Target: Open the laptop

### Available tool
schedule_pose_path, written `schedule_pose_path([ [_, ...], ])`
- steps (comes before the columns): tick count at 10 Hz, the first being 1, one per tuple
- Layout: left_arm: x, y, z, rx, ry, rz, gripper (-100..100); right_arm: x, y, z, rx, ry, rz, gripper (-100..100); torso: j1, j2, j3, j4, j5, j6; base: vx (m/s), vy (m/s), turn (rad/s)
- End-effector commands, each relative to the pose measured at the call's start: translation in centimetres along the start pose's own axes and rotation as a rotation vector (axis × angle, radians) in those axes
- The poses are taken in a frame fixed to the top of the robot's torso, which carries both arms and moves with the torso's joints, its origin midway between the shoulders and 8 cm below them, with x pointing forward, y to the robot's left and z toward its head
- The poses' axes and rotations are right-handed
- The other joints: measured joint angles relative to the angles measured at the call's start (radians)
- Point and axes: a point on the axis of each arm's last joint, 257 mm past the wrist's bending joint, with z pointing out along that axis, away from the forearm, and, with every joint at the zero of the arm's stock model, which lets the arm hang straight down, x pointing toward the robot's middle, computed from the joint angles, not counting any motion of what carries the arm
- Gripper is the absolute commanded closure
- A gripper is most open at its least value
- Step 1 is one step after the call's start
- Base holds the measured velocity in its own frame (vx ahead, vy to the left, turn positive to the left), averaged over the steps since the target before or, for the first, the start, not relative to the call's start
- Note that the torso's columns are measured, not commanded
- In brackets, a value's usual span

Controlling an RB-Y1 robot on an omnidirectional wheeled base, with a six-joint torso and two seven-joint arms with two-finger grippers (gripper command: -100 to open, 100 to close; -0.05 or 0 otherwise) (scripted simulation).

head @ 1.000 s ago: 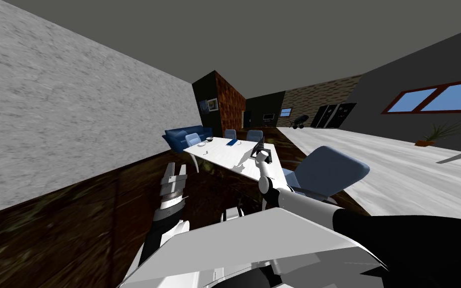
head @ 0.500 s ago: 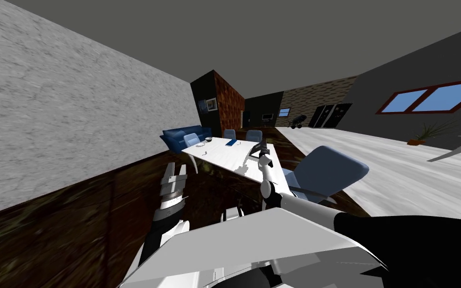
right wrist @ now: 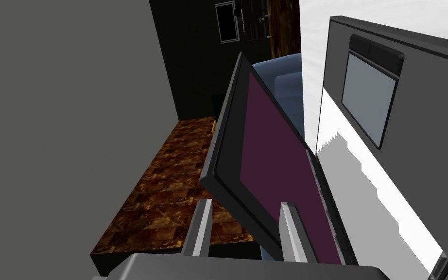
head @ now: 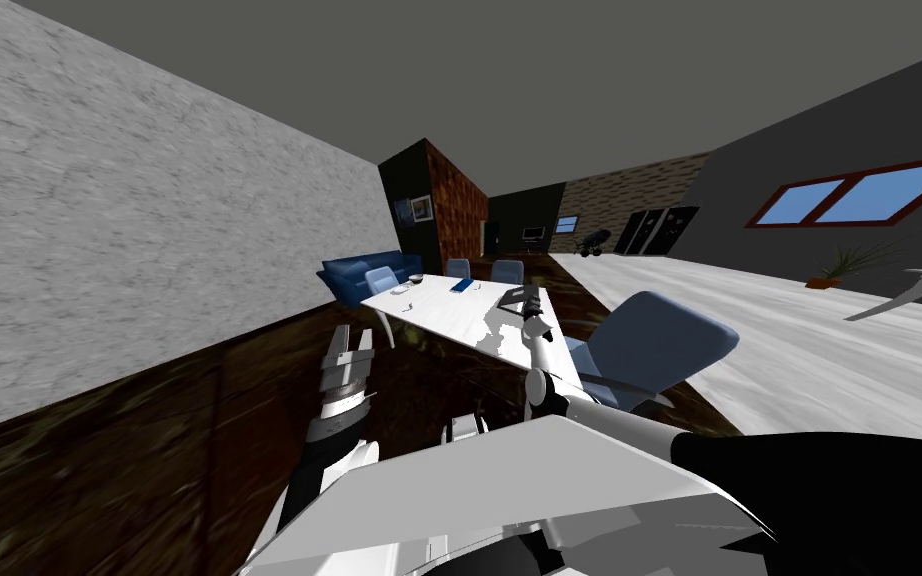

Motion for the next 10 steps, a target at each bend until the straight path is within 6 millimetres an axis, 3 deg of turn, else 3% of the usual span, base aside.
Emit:
schedule_pose_path([
  [1,0.0,0.0,0.0,0.0,0.0,0.0,0,1.0,0.0,-0.2,0.01,-0.004,0.045,100,0.0,0.0,0.0,0.0,0.0,0.0,0.01,0.002,-0.01],
  [2,0.0,0.0,0.0,0.0,0.0,0.0,0,-0.7,-0.7,0.4,0.004,0.005,0.023,-100,0.0,0.0,0.0,0.0,0.0,0.0,-0.04,-0.036,0.013],
  [4,0.0,0.0,0.0,0.0,0.0,0.0,0,-0.7,-0.7,0.4,0.004,0.005,0.015,-100,-0.003,0.0,0.0,-0.001,-0.002,0.0,-0.043,-0.033,0.02],
  [5,0.0,0.0,0.0,0.0,0.0,0.0,0,-2.0,-1.5,0.9,0.004,0.008,0.023,-100,-0.001,-0.001,-0.001,-0.001,-0.001,0.001,-0.043,-0.042,0.005],
  [9,0.0,0.0,0.0,0.0,0.0,0.0,0,-2.0,-1.5,0.9,0.004,0.008,0.023,-100,0.001,-0.002,-0.001,-0.001,0.0,0.0,-0.019,-0.013,0.003],
  [10,0.0,0.0,0.0,0.0,0.0,0.0,0,-3.3,-2.4,1.4,0.004,0.012,0.024,-100,0.001,-0.002,-0.002,-0.001,0.0,0.0,-0.039,-0.028,0.017],
])
